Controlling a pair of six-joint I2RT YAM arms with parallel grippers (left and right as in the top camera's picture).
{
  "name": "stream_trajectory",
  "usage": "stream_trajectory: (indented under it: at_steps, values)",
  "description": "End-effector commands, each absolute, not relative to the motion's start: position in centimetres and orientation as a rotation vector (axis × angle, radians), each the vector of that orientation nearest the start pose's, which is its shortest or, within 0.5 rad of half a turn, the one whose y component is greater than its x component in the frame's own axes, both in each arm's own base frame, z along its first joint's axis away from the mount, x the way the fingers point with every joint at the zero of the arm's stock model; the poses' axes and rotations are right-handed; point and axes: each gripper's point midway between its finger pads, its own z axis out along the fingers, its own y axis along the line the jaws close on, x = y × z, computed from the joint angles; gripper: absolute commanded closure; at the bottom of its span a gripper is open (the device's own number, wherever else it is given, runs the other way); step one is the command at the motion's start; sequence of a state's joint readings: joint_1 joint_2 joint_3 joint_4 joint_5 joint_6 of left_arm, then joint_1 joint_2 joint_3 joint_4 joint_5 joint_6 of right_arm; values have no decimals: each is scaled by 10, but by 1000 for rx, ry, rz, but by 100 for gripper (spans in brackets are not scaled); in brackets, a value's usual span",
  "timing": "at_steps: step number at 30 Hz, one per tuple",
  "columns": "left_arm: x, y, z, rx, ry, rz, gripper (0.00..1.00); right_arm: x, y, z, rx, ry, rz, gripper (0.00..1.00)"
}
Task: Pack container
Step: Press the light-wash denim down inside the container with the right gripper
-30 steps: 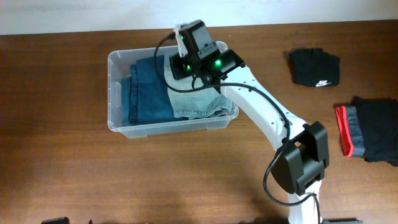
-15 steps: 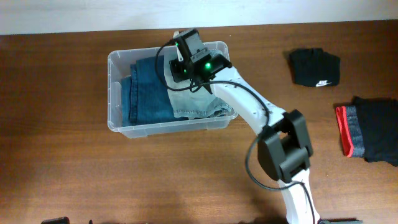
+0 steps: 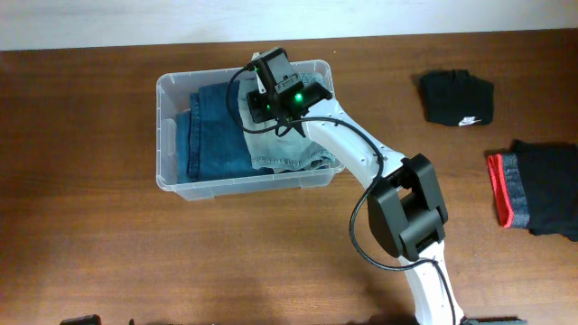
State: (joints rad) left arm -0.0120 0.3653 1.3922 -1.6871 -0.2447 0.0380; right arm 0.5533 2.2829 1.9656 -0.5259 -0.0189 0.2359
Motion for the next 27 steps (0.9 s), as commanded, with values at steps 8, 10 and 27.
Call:
stream_trajectory:
  at_steps: [8,10,27]
  values:
    - [39,44,301,-81,2220,304,1,534,318,171,-338,2262,412,96]
    - [39,44,301,-81,2220,304,0,536,319,170,-335,2253,414,96]
    - [39,44,301,-81,2220,304,1,538,316,110,-342,2356,361,96]
